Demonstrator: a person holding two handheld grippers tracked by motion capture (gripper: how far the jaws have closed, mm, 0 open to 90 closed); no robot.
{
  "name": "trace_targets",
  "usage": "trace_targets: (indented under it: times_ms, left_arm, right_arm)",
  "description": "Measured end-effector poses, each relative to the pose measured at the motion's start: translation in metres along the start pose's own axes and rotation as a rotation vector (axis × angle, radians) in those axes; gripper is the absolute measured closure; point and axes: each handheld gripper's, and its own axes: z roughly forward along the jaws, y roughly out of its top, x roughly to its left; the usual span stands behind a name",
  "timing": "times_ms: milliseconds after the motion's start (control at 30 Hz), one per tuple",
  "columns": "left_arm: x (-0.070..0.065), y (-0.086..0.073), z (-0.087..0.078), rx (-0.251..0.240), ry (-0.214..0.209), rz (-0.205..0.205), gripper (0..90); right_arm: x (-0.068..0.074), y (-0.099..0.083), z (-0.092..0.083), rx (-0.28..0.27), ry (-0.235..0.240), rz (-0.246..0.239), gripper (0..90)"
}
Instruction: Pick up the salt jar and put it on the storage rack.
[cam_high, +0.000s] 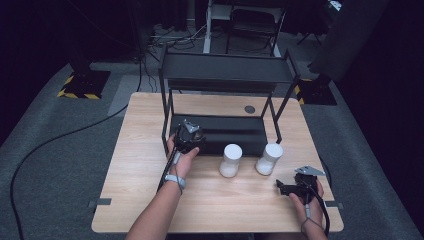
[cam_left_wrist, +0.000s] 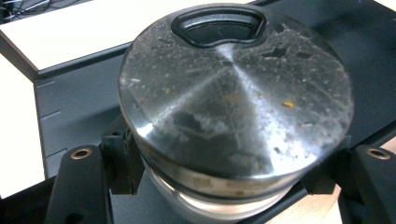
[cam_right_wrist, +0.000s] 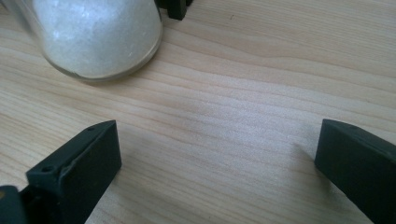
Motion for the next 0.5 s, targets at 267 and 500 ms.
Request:
trace_targets:
  times_ms: [267,500]
  left_arm:
    - [0.005,0.001,0.0,-0.008,-0.018,-0.024,24.5]
    - [0.005,-0.003,-0.01,-0.093,-0.012,-0.042,18.5]
  right_arm:
    - [0.0,0.0,0.0,0.0,0.0,0.0,0.1]
    - [0.0,0.0,0.0,0.0,0.0,0.0,0.1]
